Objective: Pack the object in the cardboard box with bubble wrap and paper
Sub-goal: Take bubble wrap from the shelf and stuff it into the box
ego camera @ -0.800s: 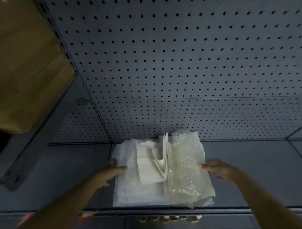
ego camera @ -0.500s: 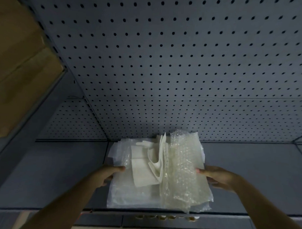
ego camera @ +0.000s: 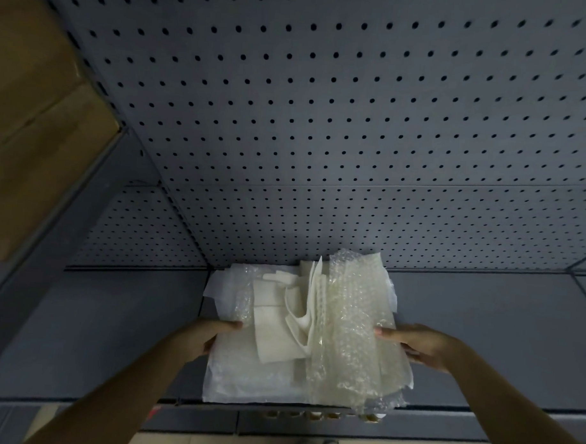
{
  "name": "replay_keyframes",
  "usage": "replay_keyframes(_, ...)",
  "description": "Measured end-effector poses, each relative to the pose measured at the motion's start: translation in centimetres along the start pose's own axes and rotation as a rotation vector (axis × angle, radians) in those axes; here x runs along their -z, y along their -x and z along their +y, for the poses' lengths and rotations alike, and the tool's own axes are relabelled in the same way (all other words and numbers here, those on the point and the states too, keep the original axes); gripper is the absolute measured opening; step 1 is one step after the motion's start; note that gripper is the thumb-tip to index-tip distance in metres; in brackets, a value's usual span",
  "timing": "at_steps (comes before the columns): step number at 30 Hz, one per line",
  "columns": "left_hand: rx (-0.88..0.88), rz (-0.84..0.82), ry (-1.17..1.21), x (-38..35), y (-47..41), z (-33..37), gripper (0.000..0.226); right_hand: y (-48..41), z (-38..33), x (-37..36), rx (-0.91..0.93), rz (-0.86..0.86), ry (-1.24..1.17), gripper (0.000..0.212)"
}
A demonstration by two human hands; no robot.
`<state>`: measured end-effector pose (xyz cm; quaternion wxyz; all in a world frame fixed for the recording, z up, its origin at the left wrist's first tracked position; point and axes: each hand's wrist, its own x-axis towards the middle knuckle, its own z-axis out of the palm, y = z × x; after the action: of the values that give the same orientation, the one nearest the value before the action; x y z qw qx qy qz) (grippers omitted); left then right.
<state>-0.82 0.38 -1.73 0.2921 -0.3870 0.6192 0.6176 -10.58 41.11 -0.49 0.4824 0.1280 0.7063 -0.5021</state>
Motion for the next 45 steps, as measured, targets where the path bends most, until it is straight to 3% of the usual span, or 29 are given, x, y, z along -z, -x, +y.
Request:
replay_keyframes(3,-0.010,-0.026,-0.057,-0.4,0.6,2.0,0.050,0.3,0.2,0.0,0.056,-0.030,-0.034,0.068)
replay_keyframes(5,-0.027,-0.042,-0.117,-0.7,0.8,3.4,0.067,0.6,0.3,0.1,0.067,-0.031,-0.054,0.074)
replay_keyframes(7,-0.031,-0.067,-0.177,-1.2,0.7,4.6,0.081,1.4,0.3,0.1,0.078,-0.021,-0.075,0.068)
replay_keyframes(10,-0.045,-0.126,-0.267,-3.3,1.3,6.2,0.078,3.5,0.8,0.8,0.088,0.011,-0.122,0.058)
replay_keyframes(14,-0.091,-0.209,-0.389,-7.0,1.6,8.3,0.077,6.9,3.1,2.8,0.122,0.049,-0.174,0.086)
replay_keyframes(16,-0.118,-0.257,-0.471,-9.2,1.4,9.5,0.082,8.4,4.9,4.2,0.123,0.109,-0.199,0.089)
replay_keyframes(21,-0.174,-0.406,-0.695,-17.5,3.1,13.6,0.055,13.4,10.8,6.8,0.089,0.262,-0.343,0.080)
replay_keyframes(26,-0.251,-0.491,-0.832,-27.0,5.0,15.6,0.042,19.0,16.7,8.6,0.123,0.421,-0.447,0.079)
replay_keyframes(31,-0.307,-0.564,-0.945,-37.5,7.3,14.7,0.036,24.1,22.9,11.0,0.122,0.572,-0.565,0.085)
replay_keyframes(36,-0.343,-0.633,-1.058,-48.3,9.9,12.9,0.036,29.5,29.2,14.0,0.115,0.696,-0.664,0.077)
replay_keyframes(41,-0.387,-0.692,-1.108,-57.4,12.0,11.3,0.036,34.1,34.4,17.9,0.114,0.798,-0.688,0.091)
replay_keyframes(45,-0.397,-0.719,-1.136,-62.7,12.9,10.6,0.035,35.9,37.0,20.9,0.092,0.823,-0.709,0.067)
